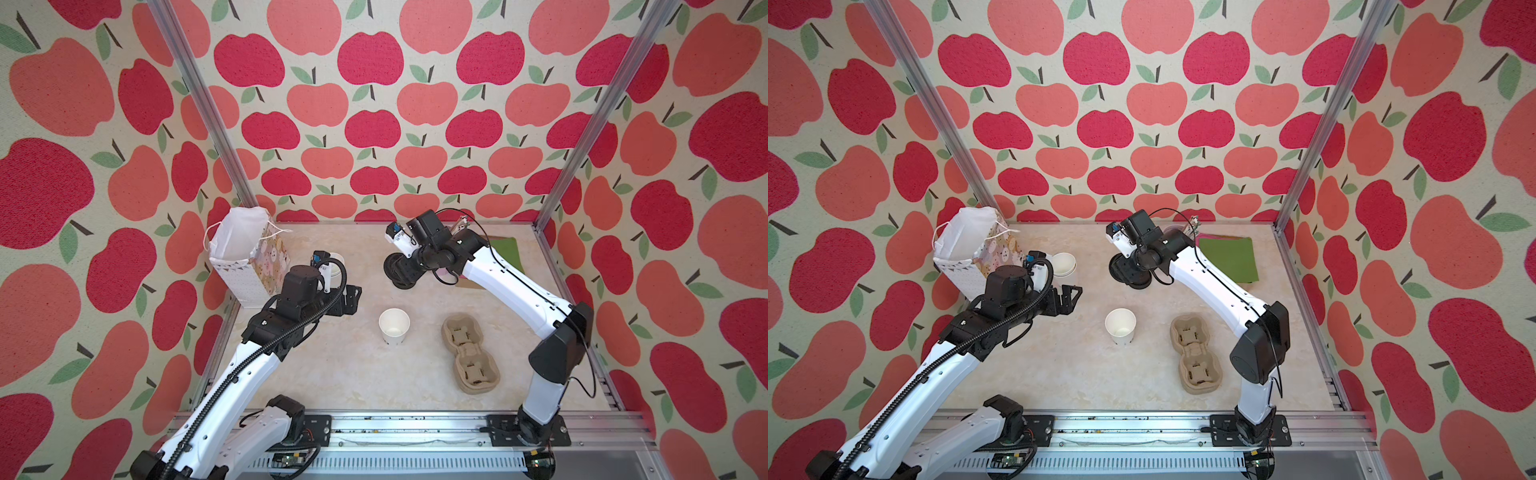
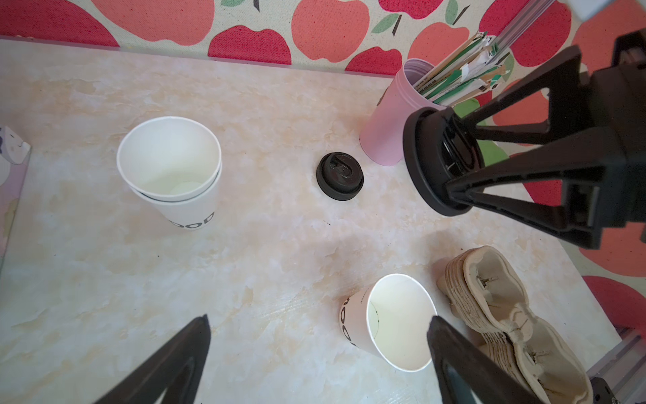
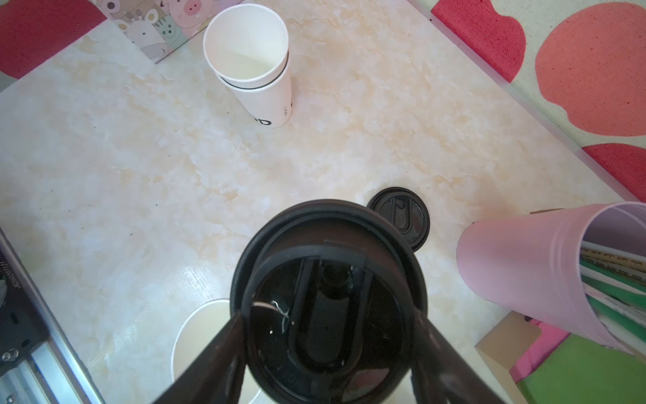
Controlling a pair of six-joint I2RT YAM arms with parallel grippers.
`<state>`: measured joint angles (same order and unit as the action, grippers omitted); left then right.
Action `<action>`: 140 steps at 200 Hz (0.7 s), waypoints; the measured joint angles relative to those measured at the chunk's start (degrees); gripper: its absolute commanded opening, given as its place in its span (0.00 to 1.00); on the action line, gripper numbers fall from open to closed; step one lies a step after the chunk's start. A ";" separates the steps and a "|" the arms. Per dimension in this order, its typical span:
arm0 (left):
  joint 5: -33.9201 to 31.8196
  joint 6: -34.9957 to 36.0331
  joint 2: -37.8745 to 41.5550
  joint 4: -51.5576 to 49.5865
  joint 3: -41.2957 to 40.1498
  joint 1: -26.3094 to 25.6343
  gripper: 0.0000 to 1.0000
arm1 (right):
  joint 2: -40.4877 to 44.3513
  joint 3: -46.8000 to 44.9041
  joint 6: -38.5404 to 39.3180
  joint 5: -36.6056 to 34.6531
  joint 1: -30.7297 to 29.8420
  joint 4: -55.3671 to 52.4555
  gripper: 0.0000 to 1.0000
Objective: Pack a coffee takeout order
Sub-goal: Close the lid on the coffee cup.
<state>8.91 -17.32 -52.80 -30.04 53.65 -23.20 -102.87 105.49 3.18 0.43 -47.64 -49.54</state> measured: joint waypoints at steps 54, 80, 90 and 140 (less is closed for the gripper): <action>5.55 -3.04 0.04 2.10 -2.54 2.25 0.96 | 4.90 -8.44 0.26 2.10 -4.24 -0.33 0.67; 7.52 -4.26 -0.07 3.08 -3.06 2.51 0.95 | 5.84 -12.28 0.24 2.51 -5.49 -0.28 0.67; 8.17 -4.46 -0.17 3.28 -3.10 2.51 0.94 | 6.08 -13.62 0.22 2.71 -5.70 -0.28 0.67; 10.10 -5.77 -0.94 3.80 -3.67 2.56 0.92 | 6.43 -17.70 0.17 2.71 -7.48 0.04 0.67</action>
<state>19.00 -23.09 -53.74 -26.24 49.98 -20.64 -96.44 87.79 3.36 3.14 -55.11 -49.50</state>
